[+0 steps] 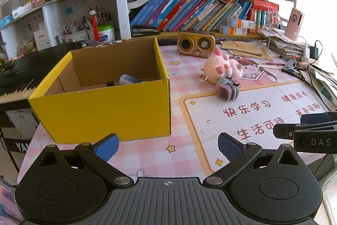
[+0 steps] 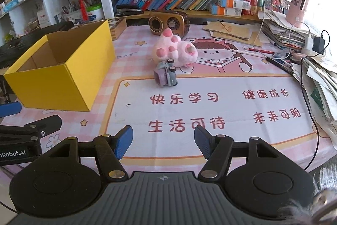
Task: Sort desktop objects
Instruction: 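Withdraw both tools from the box toward the toy car by the plush, then approach the grey toy car with the left tool while the right tool approaches the pink plush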
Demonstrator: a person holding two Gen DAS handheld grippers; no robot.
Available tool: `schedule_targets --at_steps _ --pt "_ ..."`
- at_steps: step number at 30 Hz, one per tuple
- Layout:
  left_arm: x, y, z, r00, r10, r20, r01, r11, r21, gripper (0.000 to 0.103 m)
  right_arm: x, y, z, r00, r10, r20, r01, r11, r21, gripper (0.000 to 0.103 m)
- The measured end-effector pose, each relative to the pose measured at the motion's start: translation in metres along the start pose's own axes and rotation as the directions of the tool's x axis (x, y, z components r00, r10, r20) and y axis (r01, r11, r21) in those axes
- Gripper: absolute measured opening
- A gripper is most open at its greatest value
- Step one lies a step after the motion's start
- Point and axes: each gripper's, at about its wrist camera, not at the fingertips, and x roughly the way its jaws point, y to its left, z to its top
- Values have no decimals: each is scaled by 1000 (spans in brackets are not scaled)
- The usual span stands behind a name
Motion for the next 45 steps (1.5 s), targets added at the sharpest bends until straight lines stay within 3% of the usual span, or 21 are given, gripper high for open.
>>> schedule_targets --at_steps 15,26,45 --pt "25 -38 18 1000 -25 -17 26 999 46 102 20 -36 17 1000 0 -16 0 1000 18 63" --pt "44 -63 30 1000 -10 -28 11 1000 19 102 39 -65 36 999 20 -27 -21 1000 -16 63" --pt "75 -119 46 998 11 -60 -9 999 35 101 77 -113 64 994 99 -56 -102 993 -64 63"
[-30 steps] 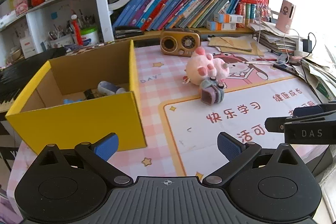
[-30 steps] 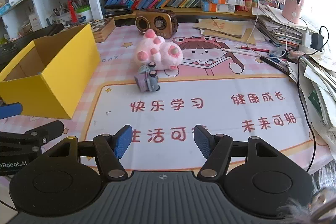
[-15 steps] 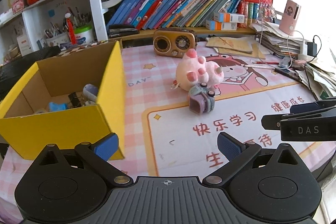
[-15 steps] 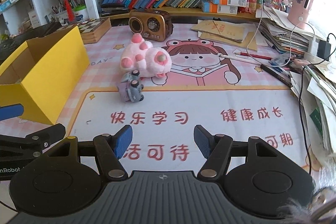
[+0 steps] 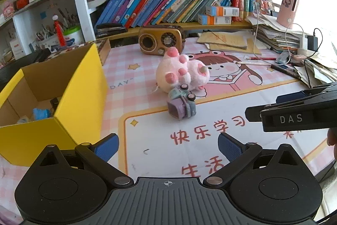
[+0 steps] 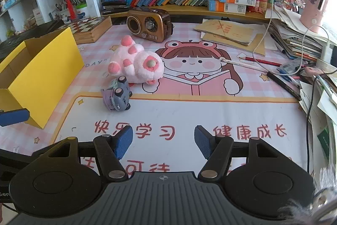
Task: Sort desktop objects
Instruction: 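Approach the grey toy car with the left tool while the right tool approaches the pink plush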
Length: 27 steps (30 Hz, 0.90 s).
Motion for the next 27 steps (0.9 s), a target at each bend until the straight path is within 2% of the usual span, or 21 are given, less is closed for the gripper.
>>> schedule_targets --at_steps 14,23,27 --pt "34 -15 16 1000 18 -6 -19 999 -41 100 35 -11 43 998 63 12 -62 993 -98 63" --pt "66 -19 29 1000 11 4 -11 999 -51 100 62 -7 74 994 110 18 -106 984 -144 69" --pt "85 -21 33 1000 16 -6 -16 999 -38 95 75 -2 86 991 133 11 -129 978 -166 74"
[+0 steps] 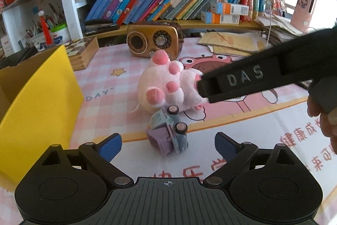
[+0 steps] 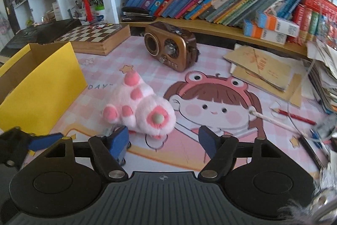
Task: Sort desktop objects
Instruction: 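Approach the grey toy car with the left tool while the right tool approaches the pink plush, then grasp the grey toy car with the left tool while the right tool grasps the pink plush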
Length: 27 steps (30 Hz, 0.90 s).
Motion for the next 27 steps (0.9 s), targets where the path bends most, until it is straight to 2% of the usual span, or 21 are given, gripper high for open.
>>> schedule_targets --at_steps 9,13,16,20,27 --pt "38 3 9 999 3 -44 -4 999 -33 79 31 6 17 999 26 -31 -28 996 -90 80" --pt "49 5 8 997 12 -74 -14 1000 -21 50 43 10 22 998 36 -46 -43 988 -150 84" --pt "49 10 6 997 -3 -71 1 999 -33 48 51 13 25 998 40 -55 -49 981 -188 85" --pt "40 12 1 996 44 -78 -44 999 4 47 61 16 29 996 53 -67 -67 971 -228 87" --pt "15 36 -12 990 80 -112 -86 995 -49 47 75 30 32 992 94 -83 -116 935 -335 93"
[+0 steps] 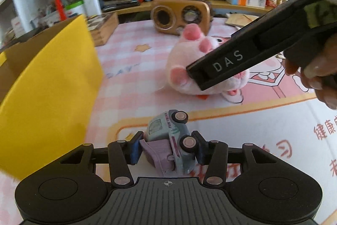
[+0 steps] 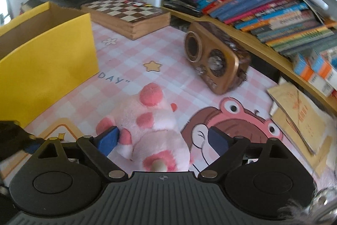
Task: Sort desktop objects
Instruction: 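Grasp the grey toy car with the left tool while the right tool grasps the pink plush, then carry the toy car and pink plush with both tools over the yellow box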
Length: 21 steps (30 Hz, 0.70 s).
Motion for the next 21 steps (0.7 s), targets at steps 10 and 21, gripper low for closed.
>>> schedule_targets --at_steps 10,21 --pt "-30 21 -4 1000 14 28 -12 996 -88 47 25 16 6 995 84 -59 -86 995 -49 84" --pt "-54 25 -4 997 5 77 3 995 -99 47 1 30 2 998 57 -27 -58 998 -32 59"
